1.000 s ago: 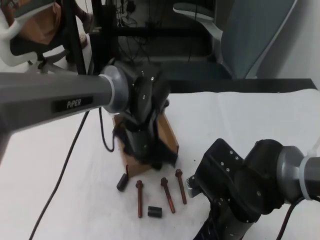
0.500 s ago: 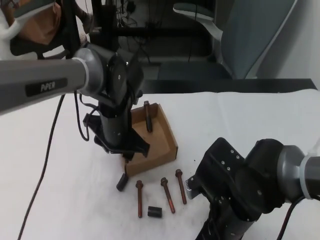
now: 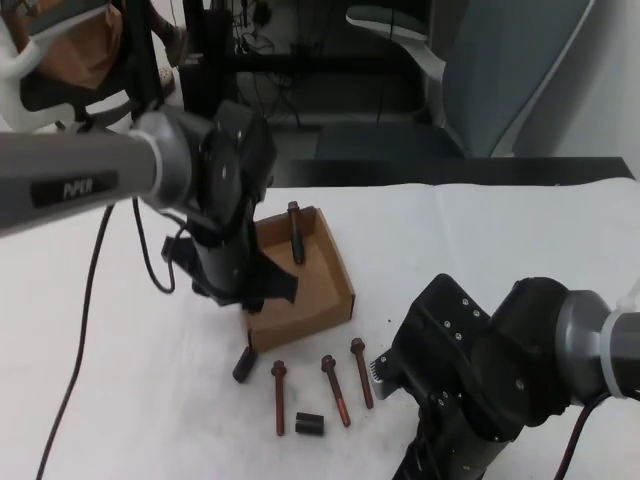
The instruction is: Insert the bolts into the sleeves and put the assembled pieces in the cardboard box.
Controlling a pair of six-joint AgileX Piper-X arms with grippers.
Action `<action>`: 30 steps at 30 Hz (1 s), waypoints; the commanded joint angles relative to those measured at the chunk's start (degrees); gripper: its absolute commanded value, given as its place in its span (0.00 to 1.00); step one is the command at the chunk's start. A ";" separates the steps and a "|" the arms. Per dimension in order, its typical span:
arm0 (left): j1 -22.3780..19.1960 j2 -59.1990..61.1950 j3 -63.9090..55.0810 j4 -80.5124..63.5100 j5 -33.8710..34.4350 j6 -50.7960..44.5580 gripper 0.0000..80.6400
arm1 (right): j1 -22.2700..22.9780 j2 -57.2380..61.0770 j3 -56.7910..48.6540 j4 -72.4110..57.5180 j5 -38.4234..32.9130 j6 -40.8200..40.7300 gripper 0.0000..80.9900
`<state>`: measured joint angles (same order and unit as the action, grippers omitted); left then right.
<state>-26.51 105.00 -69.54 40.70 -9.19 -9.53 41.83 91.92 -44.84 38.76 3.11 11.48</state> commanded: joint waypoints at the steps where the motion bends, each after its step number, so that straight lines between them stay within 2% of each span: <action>1: 0.08 0.48 1.82 -3.12 -0.06 -0.81 0.48 | -0.16 0.22 0.33 -2.05 -1.35 -0.60 0.01; 3: 0.08 1.34 1.99 -3.49 -0.06 -0.81 0.42 | -0.16 0.22 0.33 -2.06 -1.35 -0.80 0.01; 4: 0.08 1.81 1.99 -4.00 -0.14 -0.81 0.35 | -0.16 0.22 0.33 -2.06 -1.35 -0.80 0.01; 6: 0.42 3.01 1.99 -5.25 0.12 -0.36 0.10 | -0.16 0.22 0.33 -2.06 -1.35 -0.80 0.01; 7: 0.68 3.66 1.99 -6.16 0.67 0.63 0.03 | -0.16 0.22 0.33 -2.06 -1.35 -0.80 0.01; 20: 2.45 4.98 -0.10 -16.44 3.03 -0.76 0.02 | -0.16 0.22 0.33 -2.06 -1.35 -1.24 0.01; 24: 1.97 5.11 -0.10 -19.86 3.27 -5.61 0.02 | -0.16 0.22 0.33 -2.31 -1.35 -1.24 0.01; 30: -0.41 8.37 -0.10 -22.96 2.59 -7.71 0.02 | -0.16 0.22 0.21 -2.93 -1.35 -1.49 0.01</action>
<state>-25.66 111.85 -69.23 19.34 -6.83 -15.96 41.83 91.92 -44.76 38.28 3.02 10.58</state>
